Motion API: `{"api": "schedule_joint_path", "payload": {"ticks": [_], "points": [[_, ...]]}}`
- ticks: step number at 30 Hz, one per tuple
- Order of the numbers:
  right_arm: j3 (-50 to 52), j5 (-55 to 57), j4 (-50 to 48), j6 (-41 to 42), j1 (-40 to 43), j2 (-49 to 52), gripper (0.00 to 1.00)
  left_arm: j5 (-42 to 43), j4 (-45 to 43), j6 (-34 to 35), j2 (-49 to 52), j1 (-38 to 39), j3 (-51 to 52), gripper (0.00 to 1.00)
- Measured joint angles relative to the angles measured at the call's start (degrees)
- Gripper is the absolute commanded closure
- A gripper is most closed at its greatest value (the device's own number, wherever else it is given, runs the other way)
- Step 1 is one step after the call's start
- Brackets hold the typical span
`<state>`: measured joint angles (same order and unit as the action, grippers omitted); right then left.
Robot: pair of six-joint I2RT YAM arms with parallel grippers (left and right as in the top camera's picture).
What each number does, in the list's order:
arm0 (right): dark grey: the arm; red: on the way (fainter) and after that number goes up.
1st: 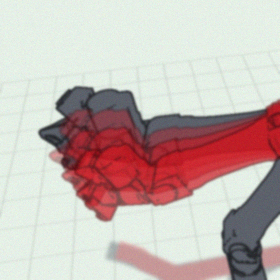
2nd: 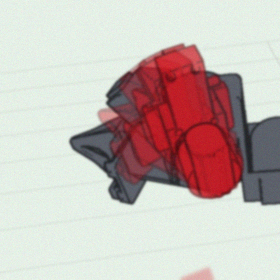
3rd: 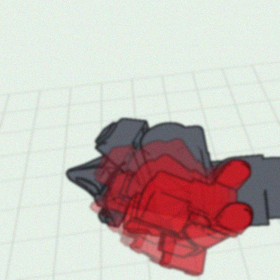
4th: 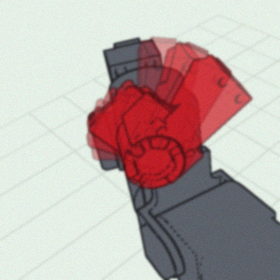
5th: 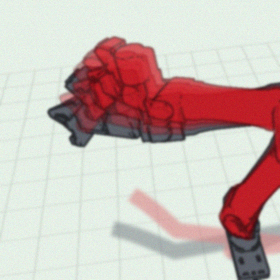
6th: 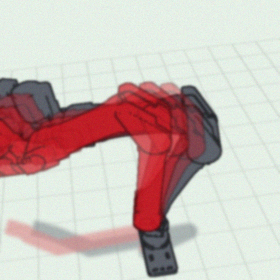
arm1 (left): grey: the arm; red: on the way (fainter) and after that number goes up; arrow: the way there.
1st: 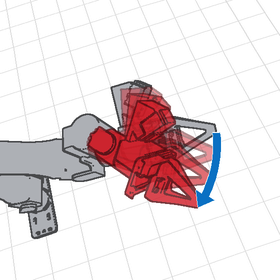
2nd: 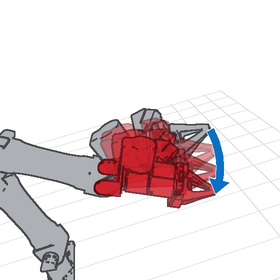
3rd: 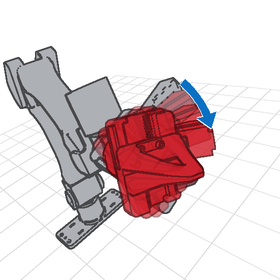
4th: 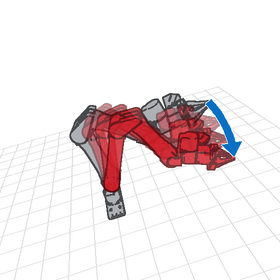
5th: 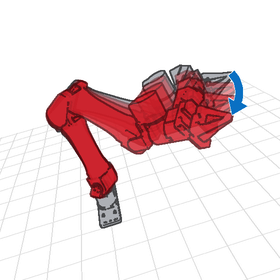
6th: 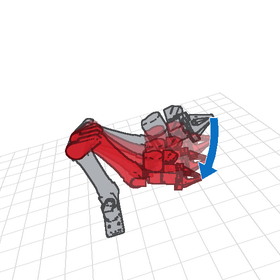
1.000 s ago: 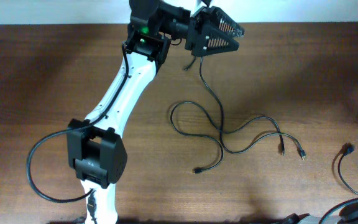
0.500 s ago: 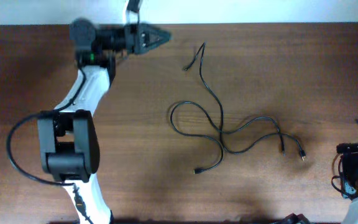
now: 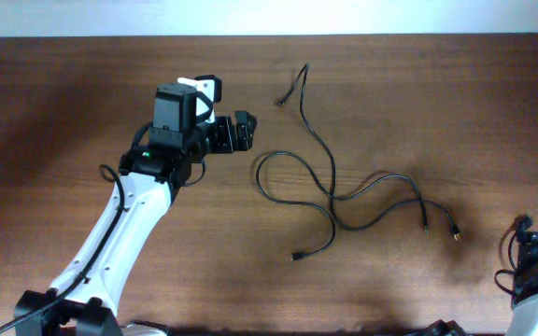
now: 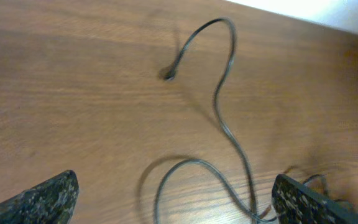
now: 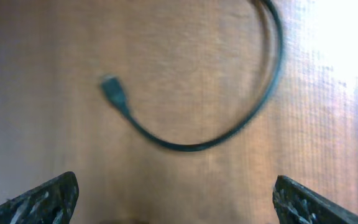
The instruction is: Untangle cables
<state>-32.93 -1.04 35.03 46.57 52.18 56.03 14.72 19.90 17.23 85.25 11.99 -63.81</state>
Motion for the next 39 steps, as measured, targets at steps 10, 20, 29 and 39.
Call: {"api": "schedule_joint_path", "payload": {"ticks": [10, 20, 29, 39], "points": [[5.22, 5.97, -19.21, 0.94, 0.0, 17.49, 0.96, -2.8, 4.48, -1.27, -2.12, 0.0, 0.0, 0.01], [-8.2, -2.4, -56.61, 1.18, 7.17, 25.92, 0.01, -2.51, 13.6, -1.46, -2.29, 0.0, -0.04, 0.01], [-24.83, -31.39, -56.13, -9.68, 9.05, 35.78, 0.01, 3.19, 13.38, -1.46, -5.01, 0.0, -0.04, 0.01], [-26.29, -44.3, -12.76, -59.52, -35.78, 36.17, 0.18, 3.26, 13.68, -1.49, -18.34, 0.0, -0.04, 0.01]]}}
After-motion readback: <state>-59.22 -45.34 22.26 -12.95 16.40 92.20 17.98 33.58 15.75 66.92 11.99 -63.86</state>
